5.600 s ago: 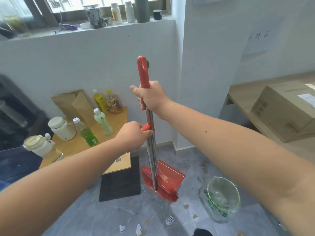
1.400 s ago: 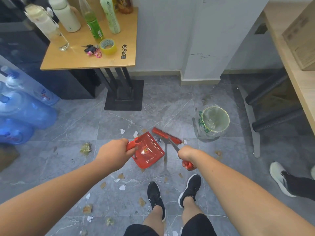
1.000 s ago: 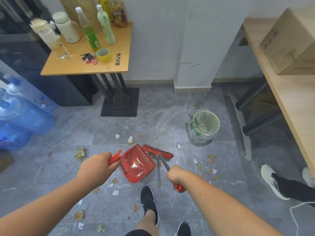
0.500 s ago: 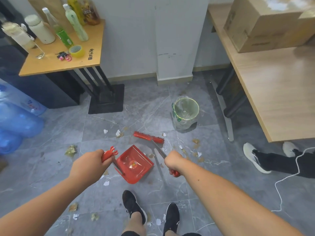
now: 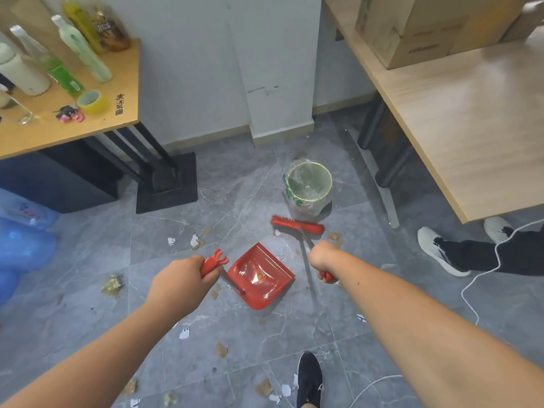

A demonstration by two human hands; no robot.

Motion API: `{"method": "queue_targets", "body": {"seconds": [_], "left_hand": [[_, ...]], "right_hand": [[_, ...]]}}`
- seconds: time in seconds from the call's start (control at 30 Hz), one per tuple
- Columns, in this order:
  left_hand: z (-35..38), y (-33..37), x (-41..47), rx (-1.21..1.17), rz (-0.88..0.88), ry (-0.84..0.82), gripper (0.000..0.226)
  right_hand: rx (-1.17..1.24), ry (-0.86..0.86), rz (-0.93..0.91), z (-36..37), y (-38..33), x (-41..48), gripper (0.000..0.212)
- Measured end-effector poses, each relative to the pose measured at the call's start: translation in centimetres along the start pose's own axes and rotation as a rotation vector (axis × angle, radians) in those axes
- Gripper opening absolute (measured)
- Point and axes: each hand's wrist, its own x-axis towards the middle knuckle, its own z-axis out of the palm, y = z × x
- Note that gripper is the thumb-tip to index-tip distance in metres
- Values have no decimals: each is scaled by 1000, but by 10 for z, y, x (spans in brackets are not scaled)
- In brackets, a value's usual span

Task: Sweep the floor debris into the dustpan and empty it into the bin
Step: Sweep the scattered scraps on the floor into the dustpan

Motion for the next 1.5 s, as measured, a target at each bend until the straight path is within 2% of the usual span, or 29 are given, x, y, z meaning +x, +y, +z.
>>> {"method": "queue_targets", "body": {"seconds": [0.33,0.63,0.8,1.2,1.37,1.5], "left_hand": [[8,-56,-41,-17,-61,-24,47],[-5,-96,-95,68,-60,-17,47],[-9,-109,-113,78,-46,-4,49],[-22,-55,-96,62,91,28,53],[-20,-10,-74,72,141,53,51],[-13,23,-51,45,182,38,51]], "right_hand": [[31,-113,59,77,60,-65,46],[119,-215,115,144,68,-104,47],[184,-246,128,161,63,-122,38],[293,-101,90,88,76,-137,37],[398,-24,133,30,101,-120,20],[508,54,176,-16,125,-100,16]]}}
